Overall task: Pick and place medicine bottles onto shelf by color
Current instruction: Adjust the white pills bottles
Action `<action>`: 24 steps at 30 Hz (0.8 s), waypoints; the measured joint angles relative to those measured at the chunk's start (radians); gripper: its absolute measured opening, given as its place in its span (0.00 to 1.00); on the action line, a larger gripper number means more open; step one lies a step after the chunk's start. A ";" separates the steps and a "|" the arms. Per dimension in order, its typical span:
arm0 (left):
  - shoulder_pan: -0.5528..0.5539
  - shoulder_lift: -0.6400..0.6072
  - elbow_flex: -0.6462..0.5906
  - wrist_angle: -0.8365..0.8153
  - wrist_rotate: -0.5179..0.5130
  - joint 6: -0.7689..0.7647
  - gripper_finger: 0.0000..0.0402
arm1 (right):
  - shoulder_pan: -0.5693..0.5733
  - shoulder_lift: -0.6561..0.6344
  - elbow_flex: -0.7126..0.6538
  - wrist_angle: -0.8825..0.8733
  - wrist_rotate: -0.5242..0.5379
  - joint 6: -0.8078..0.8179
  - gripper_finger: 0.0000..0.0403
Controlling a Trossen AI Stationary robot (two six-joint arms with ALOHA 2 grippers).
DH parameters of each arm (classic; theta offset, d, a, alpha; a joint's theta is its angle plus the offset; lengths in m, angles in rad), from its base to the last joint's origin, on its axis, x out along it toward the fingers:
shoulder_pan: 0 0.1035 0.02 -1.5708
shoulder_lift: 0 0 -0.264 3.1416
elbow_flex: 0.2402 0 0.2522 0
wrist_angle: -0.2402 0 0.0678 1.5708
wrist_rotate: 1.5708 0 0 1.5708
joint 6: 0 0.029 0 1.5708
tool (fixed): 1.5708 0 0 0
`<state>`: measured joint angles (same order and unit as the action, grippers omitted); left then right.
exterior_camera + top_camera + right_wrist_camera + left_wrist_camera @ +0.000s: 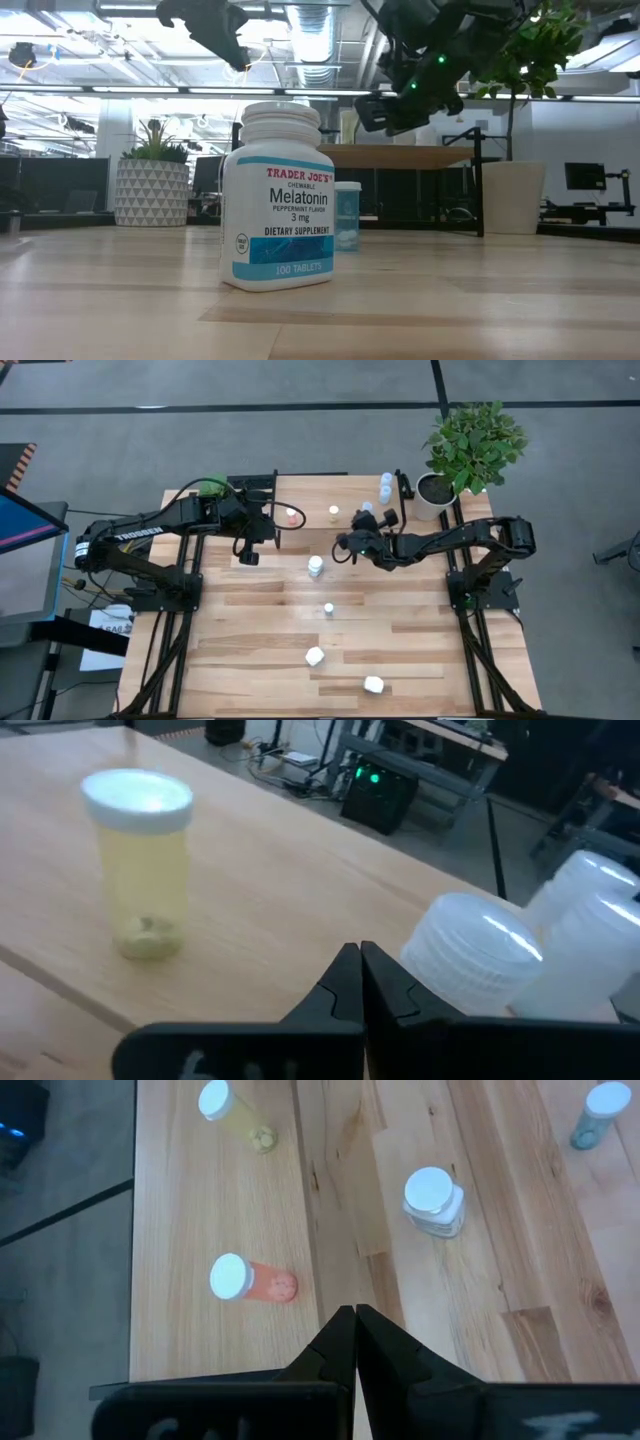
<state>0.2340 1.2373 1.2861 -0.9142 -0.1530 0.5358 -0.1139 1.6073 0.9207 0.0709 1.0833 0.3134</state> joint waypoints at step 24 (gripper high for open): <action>0.000 0.061 0.001 0.018 0.001 0.002 0.00 | -0.033 -0.105 0.000 -0.339 0.015 0.234 0.01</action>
<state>0.2340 1.2984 1.2869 -0.8964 -0.1523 0.5381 -0.1471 1.5021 0.9207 -0.2677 1.0980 0.5474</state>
